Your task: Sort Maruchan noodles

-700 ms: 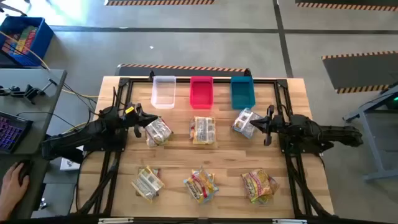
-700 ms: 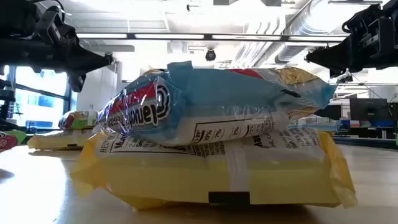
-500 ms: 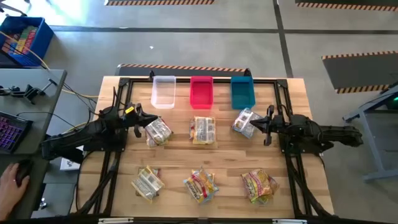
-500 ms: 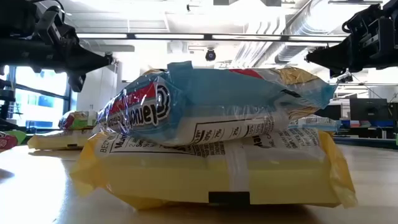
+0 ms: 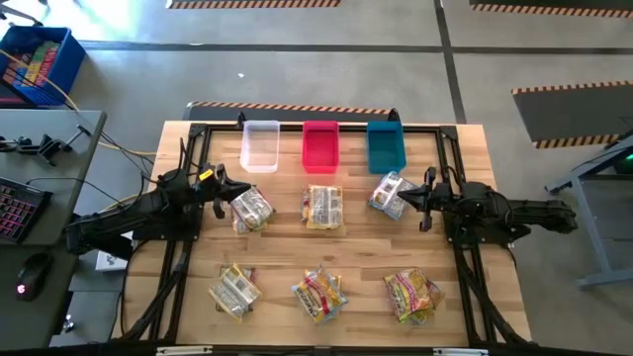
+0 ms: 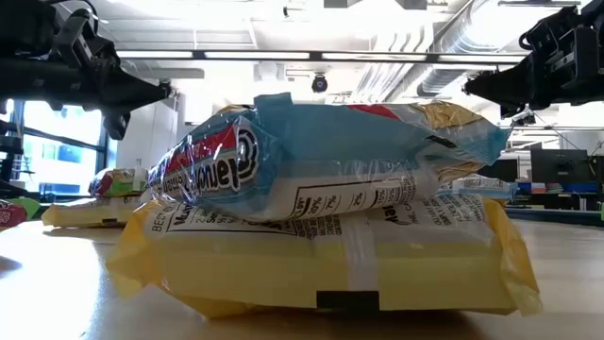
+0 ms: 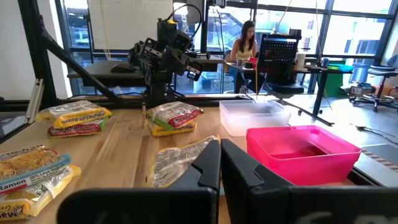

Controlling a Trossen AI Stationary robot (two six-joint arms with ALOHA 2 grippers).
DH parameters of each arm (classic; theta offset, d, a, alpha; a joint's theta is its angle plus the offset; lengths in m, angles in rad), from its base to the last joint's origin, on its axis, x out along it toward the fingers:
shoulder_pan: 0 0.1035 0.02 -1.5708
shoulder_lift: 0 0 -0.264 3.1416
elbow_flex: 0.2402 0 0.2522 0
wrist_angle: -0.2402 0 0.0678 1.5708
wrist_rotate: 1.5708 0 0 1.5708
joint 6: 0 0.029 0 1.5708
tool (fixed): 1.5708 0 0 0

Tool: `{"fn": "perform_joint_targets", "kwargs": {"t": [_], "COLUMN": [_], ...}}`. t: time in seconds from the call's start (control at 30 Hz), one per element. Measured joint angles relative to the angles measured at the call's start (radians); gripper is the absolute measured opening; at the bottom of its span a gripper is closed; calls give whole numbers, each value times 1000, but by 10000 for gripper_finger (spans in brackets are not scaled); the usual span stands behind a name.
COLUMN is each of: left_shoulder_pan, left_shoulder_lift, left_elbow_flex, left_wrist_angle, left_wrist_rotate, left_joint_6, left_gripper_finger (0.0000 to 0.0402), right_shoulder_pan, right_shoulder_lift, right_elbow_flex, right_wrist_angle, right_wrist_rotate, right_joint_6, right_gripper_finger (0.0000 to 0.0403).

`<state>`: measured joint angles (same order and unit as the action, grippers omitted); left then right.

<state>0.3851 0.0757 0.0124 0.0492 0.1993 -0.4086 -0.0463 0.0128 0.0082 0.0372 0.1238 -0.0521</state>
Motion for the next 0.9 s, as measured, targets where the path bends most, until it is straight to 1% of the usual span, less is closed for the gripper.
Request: {"fn": "perform_joint_targets", "kwargs": {"t": [0.6, 0.9], "left_shoulder_pan": [0, 0], "left_shoulder_lift": [0, 0], "left_elbow_flex": [0, 0], "left_wrist_angle": [0, 26], "left_wrist_rotate": [0, -5], "left_joint_6": [0, 0], "left_gripper_finger": [1, 1], "right_shoulder_pan": [0, 0], "right_shoulder_lift": [0, 0], "right_elbow_flex": [0, 0], "right_wrist_angle": [0, 0], "right_wrist_rotate": [0, 0], "right_joint_6": [0, 0], "right_gripper_finger": [0, 0]}}
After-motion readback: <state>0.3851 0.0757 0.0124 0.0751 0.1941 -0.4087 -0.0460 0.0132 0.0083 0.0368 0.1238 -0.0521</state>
